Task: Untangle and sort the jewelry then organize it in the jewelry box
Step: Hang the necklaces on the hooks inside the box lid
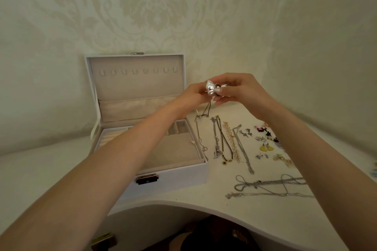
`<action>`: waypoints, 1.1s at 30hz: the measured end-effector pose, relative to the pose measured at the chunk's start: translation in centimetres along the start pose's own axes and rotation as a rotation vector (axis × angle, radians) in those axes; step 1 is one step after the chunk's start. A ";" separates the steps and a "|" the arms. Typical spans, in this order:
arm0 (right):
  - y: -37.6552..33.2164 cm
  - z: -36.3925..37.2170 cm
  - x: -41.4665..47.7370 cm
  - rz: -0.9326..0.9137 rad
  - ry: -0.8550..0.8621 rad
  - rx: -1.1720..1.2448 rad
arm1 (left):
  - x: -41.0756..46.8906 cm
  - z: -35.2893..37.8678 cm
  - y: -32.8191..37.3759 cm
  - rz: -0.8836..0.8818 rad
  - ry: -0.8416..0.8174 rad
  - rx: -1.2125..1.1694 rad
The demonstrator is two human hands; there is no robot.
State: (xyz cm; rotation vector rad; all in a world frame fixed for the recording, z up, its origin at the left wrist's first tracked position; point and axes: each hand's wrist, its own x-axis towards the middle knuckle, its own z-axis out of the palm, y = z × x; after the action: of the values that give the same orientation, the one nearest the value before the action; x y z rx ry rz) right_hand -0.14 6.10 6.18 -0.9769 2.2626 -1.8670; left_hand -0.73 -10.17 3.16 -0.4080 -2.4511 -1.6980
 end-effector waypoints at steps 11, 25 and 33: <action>1.5 0.7 -0.2 0.183 -0.147 -0.093 | 0.3 -1.7 2.4 0.227 0.181 -0.222; 1.1 3.7 0.7 0.154 -0.225 -0.067 | -0.7 -3.8 4.1 0.422 0.315 0.082; 1.2 7.2 1.6 0.112 -0.213 0.082 | -3.5 -6.8 3.3 0.408 0.322 0.078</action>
State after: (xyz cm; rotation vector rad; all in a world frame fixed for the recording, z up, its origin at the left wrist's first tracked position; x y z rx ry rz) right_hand 1.02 -0.84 3.71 -0.9642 2.0585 -1.7065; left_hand 3.29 -15.91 7.68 -0.5342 -2.0278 -1.3740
